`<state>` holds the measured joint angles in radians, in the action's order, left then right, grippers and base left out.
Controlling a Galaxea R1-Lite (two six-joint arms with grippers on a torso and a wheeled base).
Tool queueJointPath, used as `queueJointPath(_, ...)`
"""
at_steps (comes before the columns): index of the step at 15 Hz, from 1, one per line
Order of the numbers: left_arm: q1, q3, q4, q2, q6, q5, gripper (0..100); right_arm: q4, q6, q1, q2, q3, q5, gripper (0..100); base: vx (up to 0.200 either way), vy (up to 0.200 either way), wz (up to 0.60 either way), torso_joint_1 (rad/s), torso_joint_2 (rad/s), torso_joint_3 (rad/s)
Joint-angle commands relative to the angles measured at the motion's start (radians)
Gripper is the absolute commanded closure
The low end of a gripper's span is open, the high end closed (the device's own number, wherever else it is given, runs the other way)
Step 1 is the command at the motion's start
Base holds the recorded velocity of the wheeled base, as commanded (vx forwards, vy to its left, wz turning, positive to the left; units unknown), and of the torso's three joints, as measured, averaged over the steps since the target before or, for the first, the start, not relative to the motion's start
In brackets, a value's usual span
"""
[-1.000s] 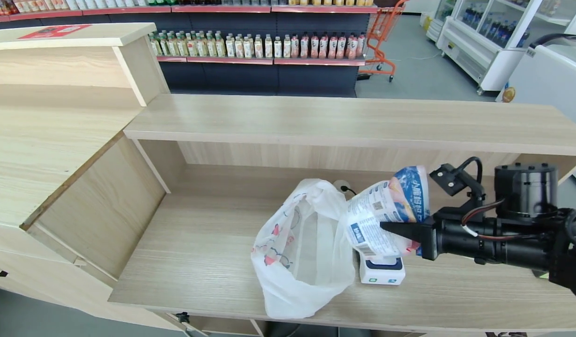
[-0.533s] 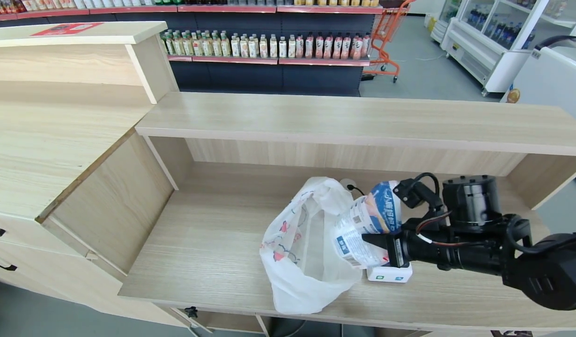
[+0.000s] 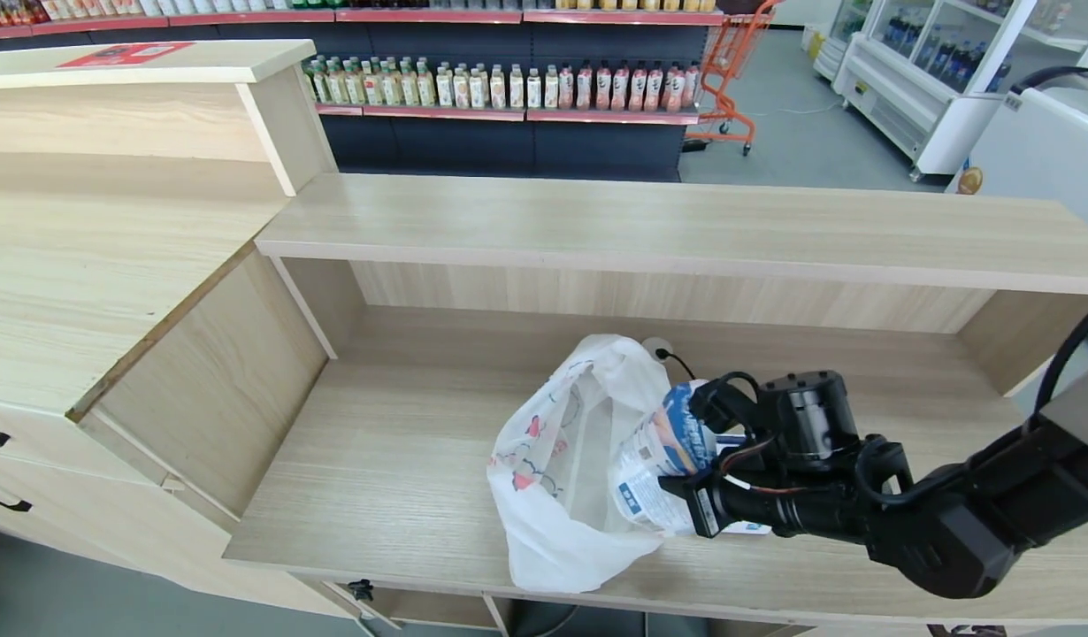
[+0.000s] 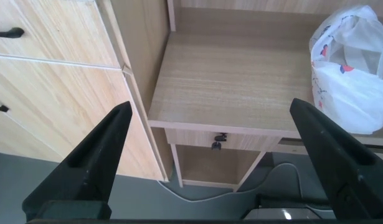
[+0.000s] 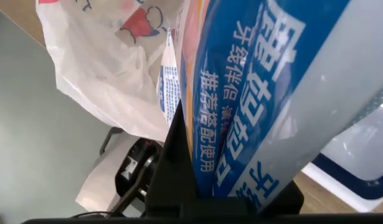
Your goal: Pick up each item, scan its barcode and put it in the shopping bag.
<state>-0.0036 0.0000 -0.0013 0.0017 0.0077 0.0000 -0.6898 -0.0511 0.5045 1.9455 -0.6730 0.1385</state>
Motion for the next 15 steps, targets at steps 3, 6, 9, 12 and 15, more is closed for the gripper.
queueJointPath(3,0.001,0.0,0.0,0.0,0.0,0.0,0,-0.054,-0.003,0.055,0.13,-0.096,-0.005,100,0.0,0.0,0.0,0.0,0.0,0.0)
queueJointPath(6,0.001,0.0,0.0,0.0,0.0,0.0,0,-0.054,-0.026,0.06,0.171,-0.143,-0.007,100,0.0,0.0,0.0,0.0,0.0,0.0)
queueJointPath(9,0.001,0.0,0.0,0.0,0.0,0.0,0,-0.073,-0.041,0.054,0.216,-0.149,-0.034,0,0.0,0.0,0.0,0.0,0.0,0.0)
queueJointPath(12,0.001,0.0,0.0,0.0,0.0,0.0,0,-0.168,-0.004,0.055,0.225,-0.163,-0.028,0,0.0,0.0,0.0,0.0,0.0,0.0)
queueJointPath(15,0.001,0.0,0.0,0.0,0.0,0.0,0,-0.182,0.056,0.054,0.15,-0.191,-0.027,0,0.0,0.0,0.0,0.0,0.0,0.0)
